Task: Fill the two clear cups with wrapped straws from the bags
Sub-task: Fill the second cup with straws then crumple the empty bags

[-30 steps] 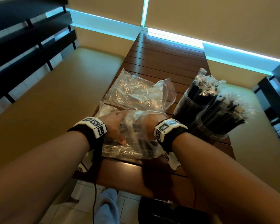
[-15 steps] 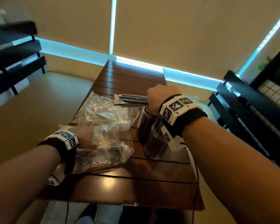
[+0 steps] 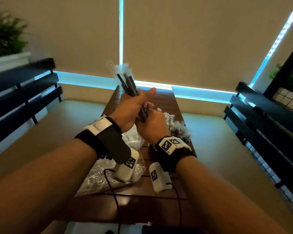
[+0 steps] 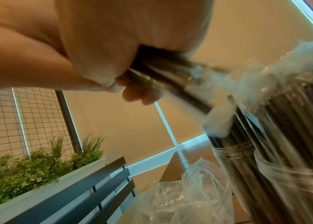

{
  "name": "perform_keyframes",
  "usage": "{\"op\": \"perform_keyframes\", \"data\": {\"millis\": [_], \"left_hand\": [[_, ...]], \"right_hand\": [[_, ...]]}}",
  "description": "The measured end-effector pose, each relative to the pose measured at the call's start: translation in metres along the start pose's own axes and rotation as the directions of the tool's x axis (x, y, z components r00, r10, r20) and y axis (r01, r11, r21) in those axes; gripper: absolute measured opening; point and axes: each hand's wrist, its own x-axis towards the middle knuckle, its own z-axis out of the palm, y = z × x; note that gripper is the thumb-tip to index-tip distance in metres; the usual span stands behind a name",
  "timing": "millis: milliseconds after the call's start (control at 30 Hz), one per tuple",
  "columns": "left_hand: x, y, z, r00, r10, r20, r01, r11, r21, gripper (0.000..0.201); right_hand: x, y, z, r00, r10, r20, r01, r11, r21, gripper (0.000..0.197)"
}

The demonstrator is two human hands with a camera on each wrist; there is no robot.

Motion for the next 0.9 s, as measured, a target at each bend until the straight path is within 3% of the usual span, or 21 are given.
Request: {"op": "perform_keyframes", "data": {"millis": [100,167,233,300,400,467,567,667,767,900], "left_hand": [[0.001,0.013,0.011,0.982,0.149,-0.113,-0.132,0.980,0.147,0.037],[0.001,0.030,0.017,0.957,0.270,-0.101,-0.240,0.940,0.241,0.041],[0.000,0.047,0.025,0.933,0.359,-0.032,-0.336,0.898,0.284,0.041],[-0.001,0.058,0.034,0.905,0.425,0.023,-0.409,0.854,0.321,0.039],[-0.001,0.057,0.049,0.895,0.444,0.045,-0.429,0.830,0.355,0.036],[-0.002,0.048,0.056,0.906,0.415,0.081,-0.416,0.843,0.342,0.034],[-0.002,0.033,0.062,0.927,0.367,0.078,-0.367,0.844,0.391,0.030],[0.005,0.021,0.065,0.937,0.347,0.038,-0.329,0.841,0.429,0.031],[0.016,0.005,0.064,0.948,0.317,-0.004,-0.290,0.873,0.391,0.040],[0.027,-0.023,0.059,0.958,0.284,-0.048,-0.251,0.903,0.348,0.038]], "right_hand": [[-0.006,0.006,-0.005,0.988,0.005,0.157,-0.021,0.995,0.102,0.046],[-0.009,0.018,-0.008,0.949,0.085,0.304,-0.109,0.992,0.063,0.059],[-0.014,0.029,-0.011,0.927,0.119,0.355,-0.152,0.986,0.066,0.057],[-0.015,0.029,-0.018,0.912,0.181,0.368,-0.268,0.942,0.201,0.051],[-0.011,0.017,-0.034,0.894,0.255,0.369,-0.373,0.879,0.297,0.036],[-0.004,0.015,-0.044,0.913,0.249,0.324,-0.336,0.910,0.245,0.028],[0.003,0.019,-0.048,0.923,0.226,0.312,-0.267,0.959,0.096,0.034],[-0.001,0.033,-0.054,0.924,0.262,0.278,-0.237,0.964,-0.120,0.066],[-0.009,0.052,-0.070,0.964,0.247,0.097,-0.183,0.884,-0.430,0.106],[-0.022,0.086,-0.079,0.907,0.415,0.077,-0.339,0.824,-0.454,0.137]]}}
